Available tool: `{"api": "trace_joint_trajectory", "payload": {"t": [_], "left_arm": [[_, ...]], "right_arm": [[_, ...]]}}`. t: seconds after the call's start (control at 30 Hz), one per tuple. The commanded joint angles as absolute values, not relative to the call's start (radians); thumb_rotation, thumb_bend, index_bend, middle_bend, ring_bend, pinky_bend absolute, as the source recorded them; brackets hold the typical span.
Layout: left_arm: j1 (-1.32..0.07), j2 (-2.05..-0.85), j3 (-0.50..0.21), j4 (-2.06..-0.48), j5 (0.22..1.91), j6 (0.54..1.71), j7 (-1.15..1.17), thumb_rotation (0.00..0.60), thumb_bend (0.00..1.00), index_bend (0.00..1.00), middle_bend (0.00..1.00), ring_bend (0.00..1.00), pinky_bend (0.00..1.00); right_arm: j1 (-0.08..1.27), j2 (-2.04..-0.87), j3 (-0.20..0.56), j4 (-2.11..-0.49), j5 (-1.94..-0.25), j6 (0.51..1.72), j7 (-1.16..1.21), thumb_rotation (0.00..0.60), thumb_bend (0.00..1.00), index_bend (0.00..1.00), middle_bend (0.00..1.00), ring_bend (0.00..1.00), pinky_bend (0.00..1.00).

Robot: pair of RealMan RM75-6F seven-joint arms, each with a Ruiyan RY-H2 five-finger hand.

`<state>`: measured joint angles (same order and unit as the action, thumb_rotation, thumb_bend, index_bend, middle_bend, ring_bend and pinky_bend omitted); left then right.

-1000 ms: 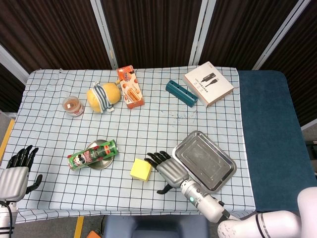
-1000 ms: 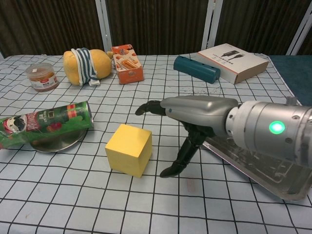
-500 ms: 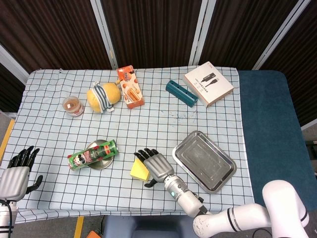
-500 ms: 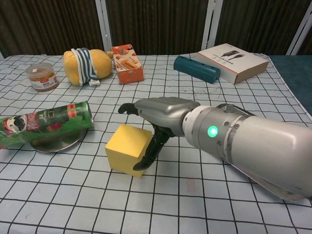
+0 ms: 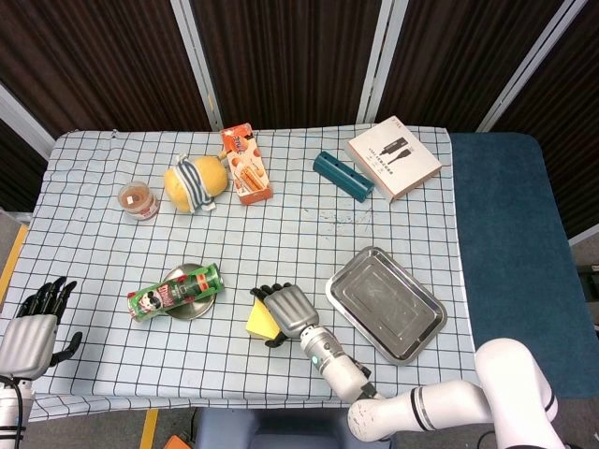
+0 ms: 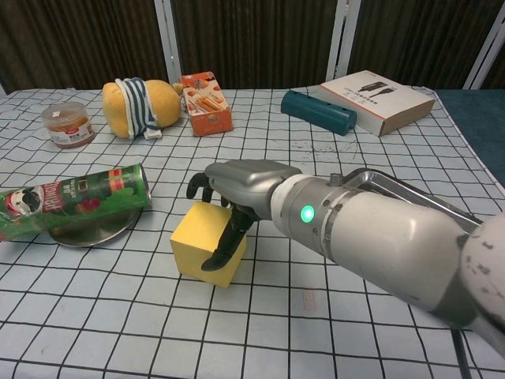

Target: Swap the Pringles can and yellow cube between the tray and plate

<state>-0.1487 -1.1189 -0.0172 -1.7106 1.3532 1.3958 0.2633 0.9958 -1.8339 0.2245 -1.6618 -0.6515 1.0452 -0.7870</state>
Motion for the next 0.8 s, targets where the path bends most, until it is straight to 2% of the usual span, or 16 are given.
{"api": "trace_joint_trajectory", "payload": {"t": [0.03,0.3,0.57,0.8], "left_arm": [[-0.148,-1.118,-0.018,-1.712,1.353,1.394,0.26,0.6,0.38,0.02,0.0,0.0,0.14],[-0.145,-1.112,-0.021,-1.713,1.358,1.392,0.245,0.6,0.38,0.02,0.0,0.0,0.15],[-0.143,-1.107,-0.022,-1.714,1.354,1.383,0.236,0.6,0.38,0.02,0.0,0.0,0.15],[-0.144,-1.103,-0.021,-1.72,1.358,1.374,0.237,0.6,0.38,0.02,0.0,0.0,0.15]], "right_arm": [[1.011,-1.858,0.235,-1.625,-0.647,1.04,-0.776,0.6,0.06,0.33,0.34,0.39,0.47],[1.017,-1.894,0.227,-1.553,-0.669,1.033,-0.749,0.6,0.07,0.45,0.4,0.51,0.59],[1.009,-1.89,0.208,-1.559,-0.716,1.082,-0.769,0.6,0.25,0.62,0.53,0.65,0.73],[0.958,-1.801,0.179,-1.672,-0.799,1.173,-0.778,0.6,0.29,0.68,0.57,0.7,0.76]]}}
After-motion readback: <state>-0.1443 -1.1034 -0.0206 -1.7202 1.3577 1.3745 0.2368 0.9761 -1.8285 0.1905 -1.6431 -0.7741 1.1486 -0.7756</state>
